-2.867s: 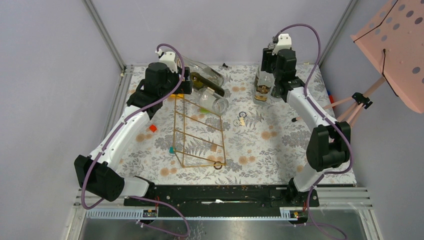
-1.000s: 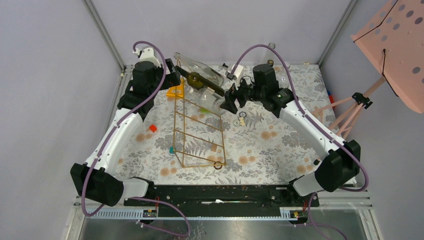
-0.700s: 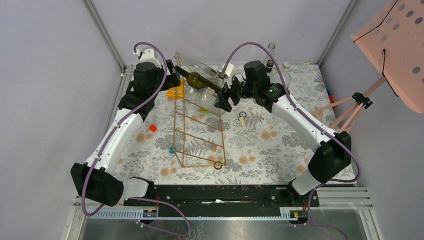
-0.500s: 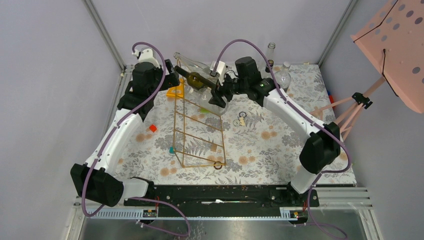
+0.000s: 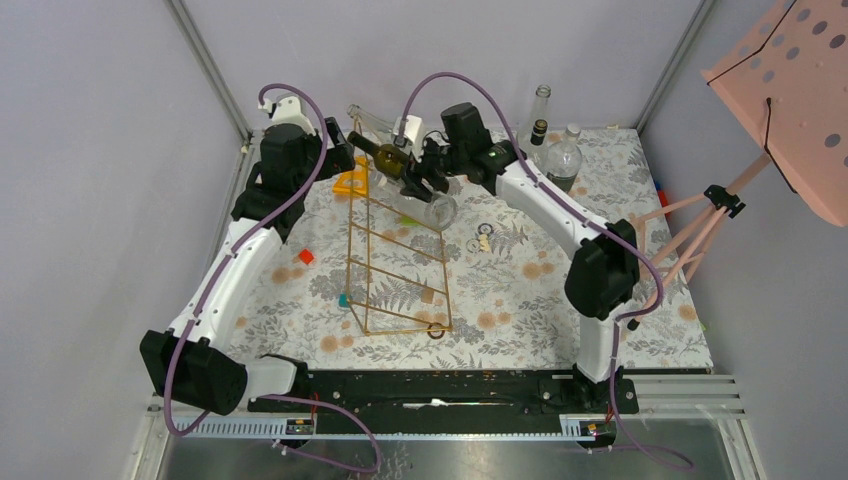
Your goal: Take the wine bottle off the wine rack
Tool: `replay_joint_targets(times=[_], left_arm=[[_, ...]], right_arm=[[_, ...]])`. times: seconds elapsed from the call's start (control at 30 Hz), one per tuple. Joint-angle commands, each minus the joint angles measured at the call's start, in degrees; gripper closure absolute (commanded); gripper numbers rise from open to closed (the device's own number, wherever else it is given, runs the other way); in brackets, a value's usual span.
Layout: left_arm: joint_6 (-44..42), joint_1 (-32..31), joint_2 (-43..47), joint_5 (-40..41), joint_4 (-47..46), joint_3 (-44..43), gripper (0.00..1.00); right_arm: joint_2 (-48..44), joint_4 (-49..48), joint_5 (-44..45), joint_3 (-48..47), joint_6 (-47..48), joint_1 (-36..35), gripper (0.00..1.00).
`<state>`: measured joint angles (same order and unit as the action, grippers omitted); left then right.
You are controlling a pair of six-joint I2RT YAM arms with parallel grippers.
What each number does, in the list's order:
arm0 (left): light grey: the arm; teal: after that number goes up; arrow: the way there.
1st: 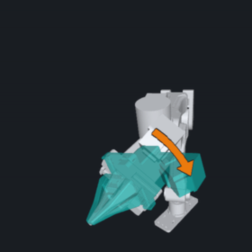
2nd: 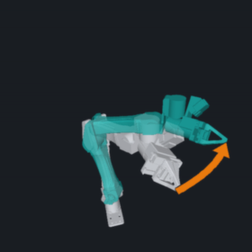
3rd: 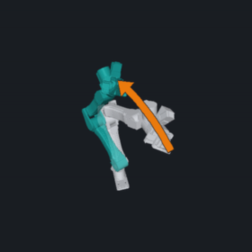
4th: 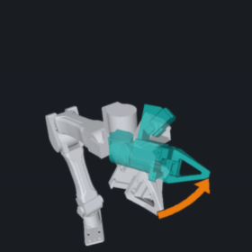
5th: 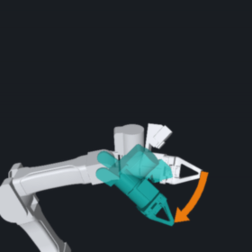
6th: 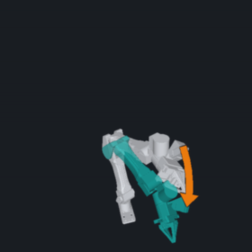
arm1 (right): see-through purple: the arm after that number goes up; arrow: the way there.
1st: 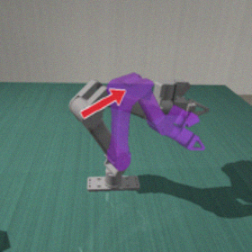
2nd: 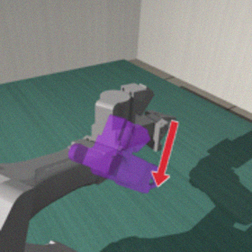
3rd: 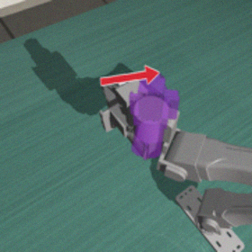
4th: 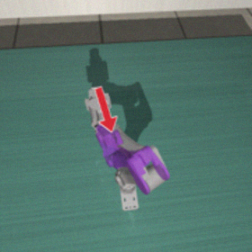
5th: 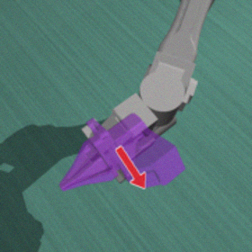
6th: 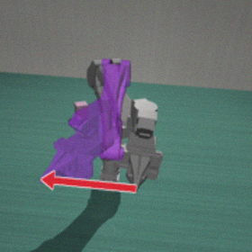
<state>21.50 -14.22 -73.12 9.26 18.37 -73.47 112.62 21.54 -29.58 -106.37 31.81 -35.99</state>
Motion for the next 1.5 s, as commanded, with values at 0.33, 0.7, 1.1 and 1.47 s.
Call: replay_joint_targets(times=[0.33,0.7,1.1,1.47], left_arm=[[1.51,3.44,1.84,1.19,-2.16,-0.73,0.11],[2.15,4.59,1.03,0.73,-1.91,-0.86,0.11],[2.67,5.43,0.55,-0.32,-2.02,-0.9,0.11],[2.85,6.07,0.57,-0.77,-1.97,-0.95,0.11]], right_arm=[[10.34,0.17,7.25,-11.41,3.87,-2.95,0.38],[14.17,-2.0,6.71,-14.18,3.12,-3.94,0.42],[15.73,-5.87,8.28,-13.81,2.31,-4.65,0.44],[17.64,-8.81,11.48,-13.3,1.44,-5.0,0.55]])
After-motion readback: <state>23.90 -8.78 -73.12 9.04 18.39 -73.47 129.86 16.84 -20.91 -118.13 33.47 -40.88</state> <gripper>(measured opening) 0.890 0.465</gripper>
